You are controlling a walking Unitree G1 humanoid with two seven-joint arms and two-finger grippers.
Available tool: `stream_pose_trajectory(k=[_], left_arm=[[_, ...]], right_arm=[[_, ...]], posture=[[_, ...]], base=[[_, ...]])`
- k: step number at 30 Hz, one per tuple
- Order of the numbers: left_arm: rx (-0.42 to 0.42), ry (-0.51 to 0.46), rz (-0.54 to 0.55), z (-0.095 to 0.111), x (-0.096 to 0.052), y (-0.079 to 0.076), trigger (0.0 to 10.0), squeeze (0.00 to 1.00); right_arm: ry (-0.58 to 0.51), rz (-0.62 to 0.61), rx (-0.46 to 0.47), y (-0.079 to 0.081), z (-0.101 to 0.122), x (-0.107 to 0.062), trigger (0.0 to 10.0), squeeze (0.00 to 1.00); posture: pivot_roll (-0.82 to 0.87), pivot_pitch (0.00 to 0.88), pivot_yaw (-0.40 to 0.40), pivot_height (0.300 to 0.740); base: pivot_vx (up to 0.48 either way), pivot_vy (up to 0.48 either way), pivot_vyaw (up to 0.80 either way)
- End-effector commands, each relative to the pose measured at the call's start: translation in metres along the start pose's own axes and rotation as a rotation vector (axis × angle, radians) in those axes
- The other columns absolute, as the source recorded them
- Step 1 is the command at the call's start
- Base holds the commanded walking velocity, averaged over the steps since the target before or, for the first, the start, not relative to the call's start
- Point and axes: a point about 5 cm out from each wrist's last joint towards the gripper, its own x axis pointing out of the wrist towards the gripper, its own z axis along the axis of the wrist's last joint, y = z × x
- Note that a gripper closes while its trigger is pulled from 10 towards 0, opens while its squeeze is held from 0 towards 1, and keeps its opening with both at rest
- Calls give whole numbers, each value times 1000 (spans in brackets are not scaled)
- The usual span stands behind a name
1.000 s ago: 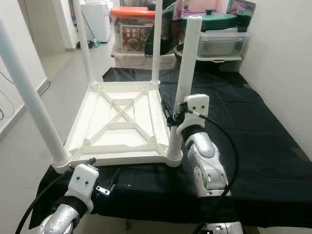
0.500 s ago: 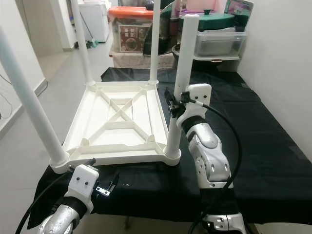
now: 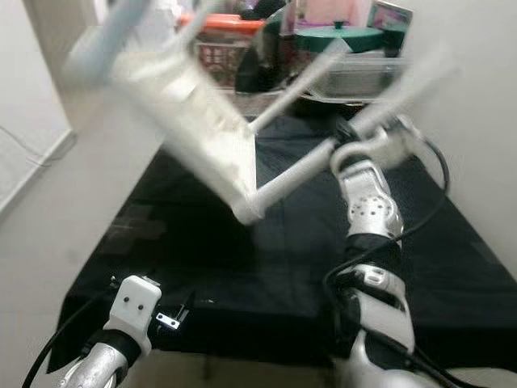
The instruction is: Building children table
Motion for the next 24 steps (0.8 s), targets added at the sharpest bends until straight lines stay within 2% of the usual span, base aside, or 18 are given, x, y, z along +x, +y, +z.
stream_pose_trajectory(k=[1, 2, 3, 4, 5, 6, 10, 11, 12, 16, 17, 24], left_arm=[[24, 17, -9, -1, -2, 2, 10000, 0], [38, 17, -14, 0, -3, 2, 10000, 0], [50, 17, -19, 0, -4, 2, 10000, 0], [50, 17, -19, 0, -4, 2, 10000, 0], [57, 18, -23, 0, -5, 2, 10000, 0], [62, 18, -26, 1, -6, 2, 10000, 0], [69, 22, -30, 0, -8, 2, 10000, 0], [70, 23, -31, 0, -8, 2, 10000, 0], [71, 23, -31, 0, -8, 2, 10000, 0], [70, 24, -32, 0, -7, 1, 10000, 0], [70, 24, -33, 0, -7, 0, 10000, 0], [76, 21, -28, 1, -4, -1, 10000, 0]], right_arm=[[89, -226, 1, -50, -29, -4, 0, 0], [149, -289, -78, -65, -45, -8, 0, 0], [196, -324, -123, -74, -57, -11, 1412, 0], [196, -324, -123, -74, -57, -11, 1412, 0], [236, -337, -166, -78, -68, -15, 4627, 0], [263, -335, -185, -80, -78, -17, 10000, 0], [281, -351, -249, -80, -91, -19, 10000, 0], [275, -341, -271, -77, -91, -19, 10000, 851], [261, -330, -255, -73, -90, -17, 10000, 1000], [248, -321, -187, -68, -89, -14, 10000, 1000], [247, -326, -166, -66, -90, -13, 10000, 0], [211, -385, -151, -72, -82, -14, 10000, 0]], posture=[[172, 0, -5, 740], [175, 0, -5, 740], [182, 4, -5, 740], [182, 4, -5, 740], [184, 5, -3, 740], [189, 9, -2, 740], [193, 11, 0, 740], [192, 12, -1, 740], [187, 11, -2, 740], [187, 10, -4, 740], [184, 10, -6, 740], [179, 4, -15, 740]], base=[[0, 0, 0], [0, 0, 0], [0, 0, 0], [0, 0, 0], [0, 0, 0], [0, 0, 0], [0, 0, 0], [0, 0, 0], [0, 0, 0], [0, 0, 0], [0, 0, 0], [0, 0, 0]])
